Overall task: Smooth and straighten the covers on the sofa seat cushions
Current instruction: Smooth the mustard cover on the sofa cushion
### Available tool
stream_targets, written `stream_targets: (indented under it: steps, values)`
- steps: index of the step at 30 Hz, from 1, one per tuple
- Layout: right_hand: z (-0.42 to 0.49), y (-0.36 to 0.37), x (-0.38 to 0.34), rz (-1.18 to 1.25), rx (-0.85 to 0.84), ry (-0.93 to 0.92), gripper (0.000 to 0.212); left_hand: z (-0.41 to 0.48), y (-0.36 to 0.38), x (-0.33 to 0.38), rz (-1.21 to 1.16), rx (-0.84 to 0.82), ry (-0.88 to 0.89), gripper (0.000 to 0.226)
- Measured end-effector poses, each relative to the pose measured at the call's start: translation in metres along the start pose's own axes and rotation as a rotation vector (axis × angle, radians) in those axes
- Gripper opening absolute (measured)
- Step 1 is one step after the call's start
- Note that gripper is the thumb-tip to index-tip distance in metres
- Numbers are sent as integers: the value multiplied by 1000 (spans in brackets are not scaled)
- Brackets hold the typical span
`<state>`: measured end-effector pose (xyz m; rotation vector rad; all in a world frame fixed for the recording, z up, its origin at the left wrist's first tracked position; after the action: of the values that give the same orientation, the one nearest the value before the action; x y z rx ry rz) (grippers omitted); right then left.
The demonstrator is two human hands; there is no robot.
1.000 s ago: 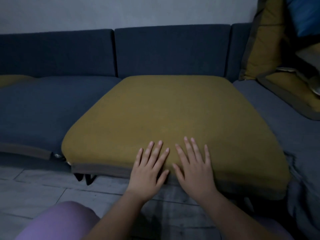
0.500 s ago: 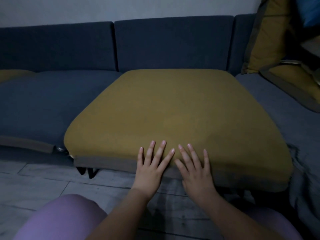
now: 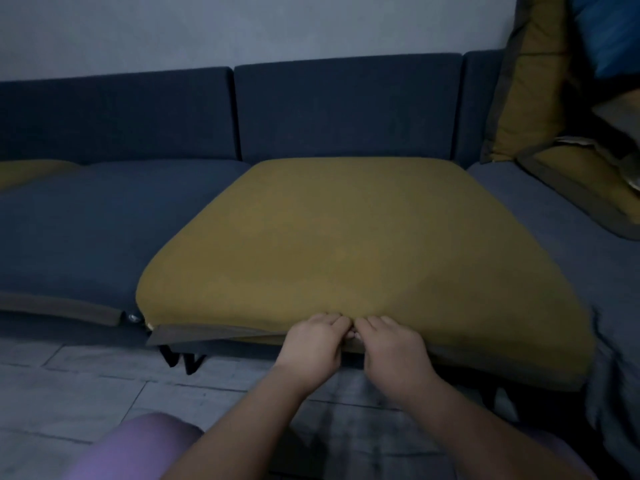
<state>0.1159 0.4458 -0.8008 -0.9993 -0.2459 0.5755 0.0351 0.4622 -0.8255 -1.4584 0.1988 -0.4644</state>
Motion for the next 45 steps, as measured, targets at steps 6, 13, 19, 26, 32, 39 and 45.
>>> stream_targets:
  steps: [6, 13, 19, 26, 32, 39, 45]
  values:
    - [62, -66, -8, -23, -66, 4, 18, 19, -103, 3, -81, 28, 52, 11]
    - [165, -185, -20, -66, -82, -32, 20, 53, -259, 7, -90, 9, 48, 15]
    - [239, -296, -33, -87, -109, -49, 22, 70, -386, 21, -99, -55, 42, 14]
    - [316, -421, -43, -112, -53, -50, 24, 91, -521, 38, -109, -86, 54, 8]
    - [382, -489, -36, -125, -51, -57, 22, 122, -618, 43, -135, -54, 94, 14]
    - [469, -513, -13, -222, -117, 6, 16, 180, -691, 19, -149, -44, 132, 23]
    - [516, -479, 27, -173, -90, 112, 22, 243, -687, -15, -110, -27, 124, 12]
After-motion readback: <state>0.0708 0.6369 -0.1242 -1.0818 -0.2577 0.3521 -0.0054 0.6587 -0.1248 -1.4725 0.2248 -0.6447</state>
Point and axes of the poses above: each hand's wrist, its own z-axis towards the middle knuckle, its own y-axis out of the palm, x = y × z, the point moved 10 cm from there along z, towards the middle knuckle, and after that the axes turned 9 degrees about -x, right-handed, at the moved point
